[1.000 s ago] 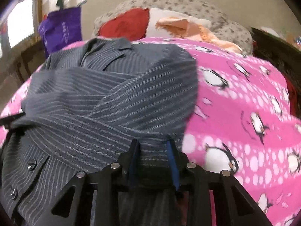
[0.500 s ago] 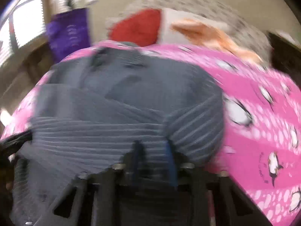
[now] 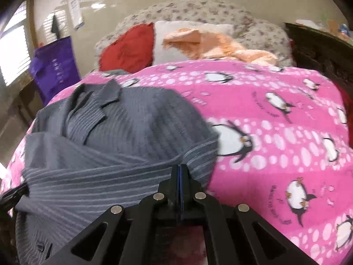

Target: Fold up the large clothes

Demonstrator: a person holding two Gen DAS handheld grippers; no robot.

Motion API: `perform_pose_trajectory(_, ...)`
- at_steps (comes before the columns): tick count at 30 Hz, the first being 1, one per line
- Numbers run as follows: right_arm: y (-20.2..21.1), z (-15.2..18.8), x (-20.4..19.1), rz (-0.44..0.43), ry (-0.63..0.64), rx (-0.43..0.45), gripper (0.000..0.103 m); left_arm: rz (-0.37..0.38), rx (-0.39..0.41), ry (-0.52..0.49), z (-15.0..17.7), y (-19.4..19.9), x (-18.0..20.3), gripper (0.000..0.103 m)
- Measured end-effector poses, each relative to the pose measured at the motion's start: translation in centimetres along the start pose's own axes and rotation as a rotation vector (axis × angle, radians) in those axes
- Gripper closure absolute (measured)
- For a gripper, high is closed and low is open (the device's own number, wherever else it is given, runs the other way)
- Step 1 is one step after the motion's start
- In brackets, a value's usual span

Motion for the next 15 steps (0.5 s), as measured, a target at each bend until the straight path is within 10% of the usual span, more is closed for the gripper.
perform_pose_trajectory(7, 3.1, -0.3, 0.2, 0.057, -0.068, 0.024, 0.101, -0.004, -0.001, -0.003, 0.0, -0.1, 0.0, 0.074)
perform_pose_trajectory(15, 6.3, 5.0, -7.6, -0.1, 0.115, -0.008, 0.101, -0.004, 0.0, 0.0, 0.0, -0.2, 0.1, 0.074)
Point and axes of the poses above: each gripper's, at about its wrist camera, not at the fingertips, and y roughly against the way its jaws point, x to its right, z to its underside, the point moved 3 cm from there along -y, roughly the way its jaws point, and after that the axes turned 5 degrees about z, right-handed, at the moved point
